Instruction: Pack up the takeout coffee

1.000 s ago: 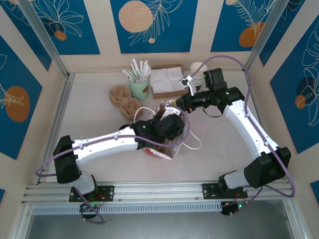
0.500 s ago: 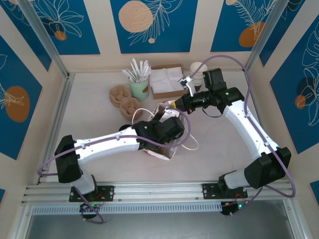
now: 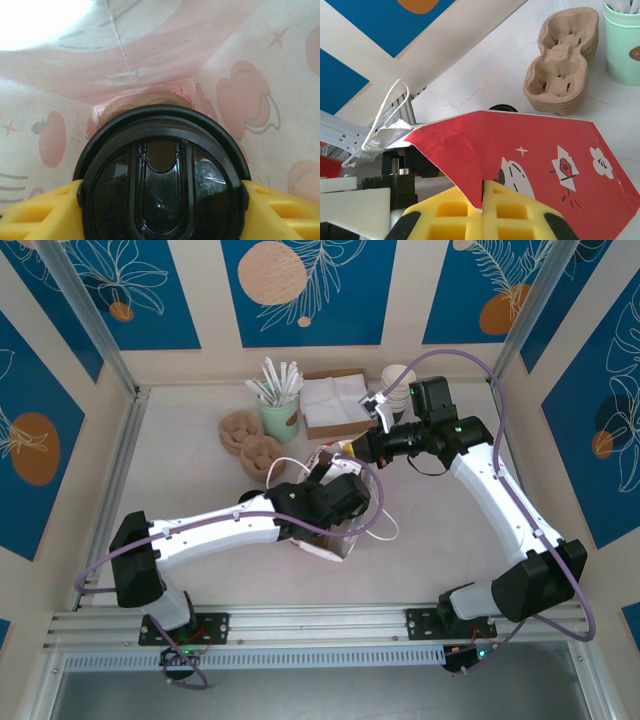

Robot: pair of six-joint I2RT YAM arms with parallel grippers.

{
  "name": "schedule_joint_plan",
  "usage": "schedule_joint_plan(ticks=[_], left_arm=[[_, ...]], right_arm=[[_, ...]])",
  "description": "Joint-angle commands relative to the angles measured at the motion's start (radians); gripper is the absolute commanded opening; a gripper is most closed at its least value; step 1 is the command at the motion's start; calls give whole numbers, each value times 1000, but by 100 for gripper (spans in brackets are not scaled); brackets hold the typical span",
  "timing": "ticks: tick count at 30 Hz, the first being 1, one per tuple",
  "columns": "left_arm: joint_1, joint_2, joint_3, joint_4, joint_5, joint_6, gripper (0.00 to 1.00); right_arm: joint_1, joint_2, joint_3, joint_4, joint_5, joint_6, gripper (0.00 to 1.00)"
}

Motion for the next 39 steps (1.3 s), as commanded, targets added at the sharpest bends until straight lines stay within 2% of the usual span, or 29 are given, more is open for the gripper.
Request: schedule_joint_plan(ticks=[1,12,21,30,39], left_arm=[[20,5,-15,67,-11,74,67],[22,8,-23,106,18,108,66],[13,-27,-20,53,40,49,66],[11,-43,-13,65,6,54,66],[17,-29,-11,94,-47,125,66]], right_arm=[[39,-48,-4,-15,-132,20,0],[40,4,26,-58,-150,21,0],[8,100,113,-119,-143,51,0],[4,145,123,-126,-180,76,0],[4,157,120,-152,-188,96,0]])
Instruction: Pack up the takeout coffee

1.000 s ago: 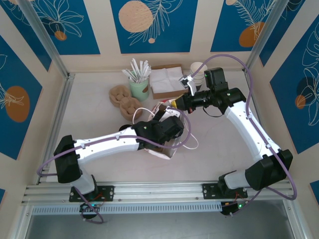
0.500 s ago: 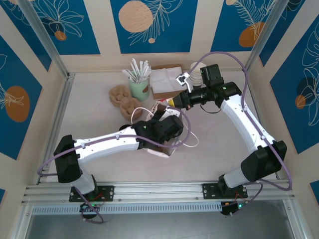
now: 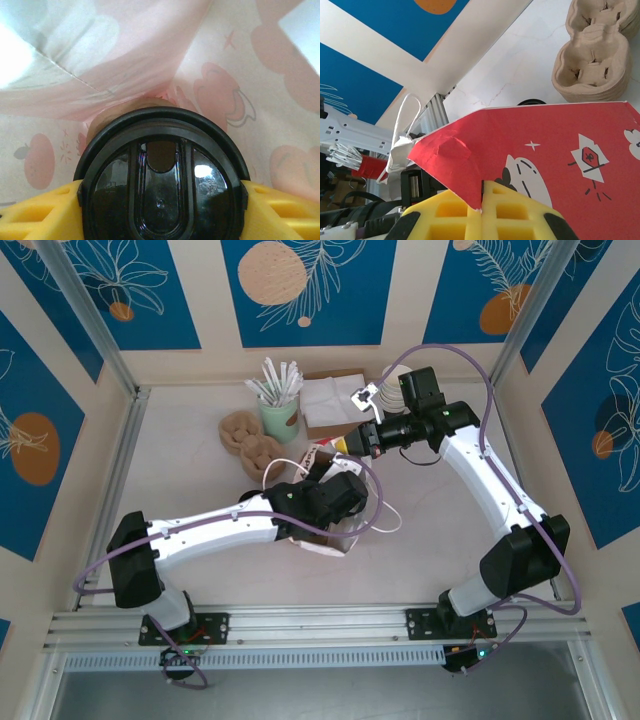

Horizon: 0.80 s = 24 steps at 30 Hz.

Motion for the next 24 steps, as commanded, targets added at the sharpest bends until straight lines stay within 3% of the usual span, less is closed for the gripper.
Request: schedule_joint_plan(ticks=[1,24], left_arm=[[6,-16,20,42,-42,54,66],[23,-24,-18,68,-42,71,67]], right_arm=[[8,23,14,-76,-62,21,0],[-8,44,14,-51,-109,89,0]])
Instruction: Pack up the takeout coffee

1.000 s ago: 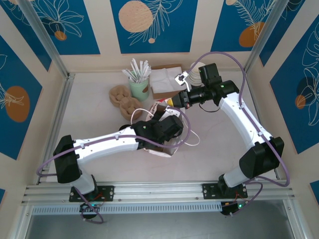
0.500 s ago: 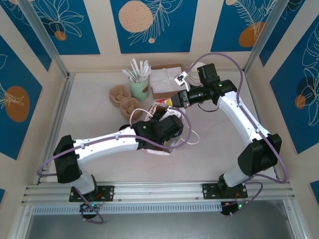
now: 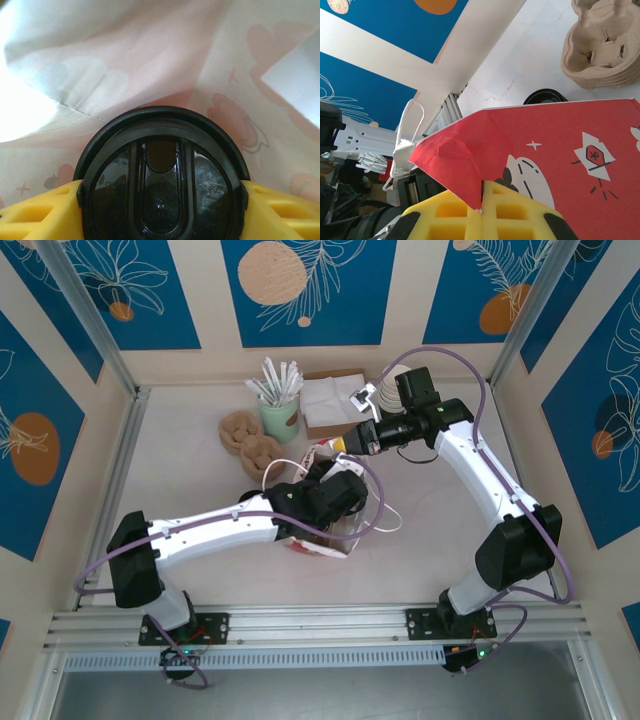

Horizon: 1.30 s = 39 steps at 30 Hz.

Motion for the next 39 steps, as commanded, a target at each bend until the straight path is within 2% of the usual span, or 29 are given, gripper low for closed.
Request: schedule_joint_plan(ticks=[1,7,24,39], left_arm=[[17,-24,-7,29,-9,-21,67],[17,-30,-29,9,13,-78,67],[19,-6,-49,-10,29,-118,67],[68,36,-57,0,98,-153,67]], right_arm=[[2,-5,6,-34,-57,8,0],[4,-8,21,-27,-55,-2,0],[14,-25,36,-34,-59,-27,0],[19,-17,20,-14,-52,-12,0]])
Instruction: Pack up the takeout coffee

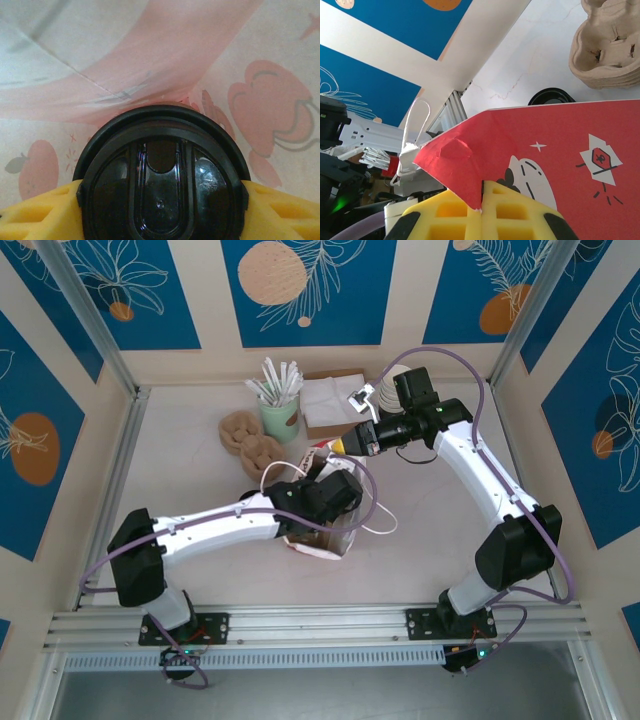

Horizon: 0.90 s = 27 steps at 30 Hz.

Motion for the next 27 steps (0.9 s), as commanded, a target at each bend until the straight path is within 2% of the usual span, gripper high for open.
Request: schedule_joint_plan(ticks=[1,9,22,27], left_arm=[[29,26,-11,-1,42,-33,67],[82,57,-4,-3,110,-54,67],[173,118,58,-13,200,-37,67],[203,144,88,-31,229,-42,67]], right_arm=[[10,-15,15,-7,-37,1,0],[11,21,27,14,2,39,4],[-2,124,137,11,60,85,39],[-12,138,209,2,123,103,50]])
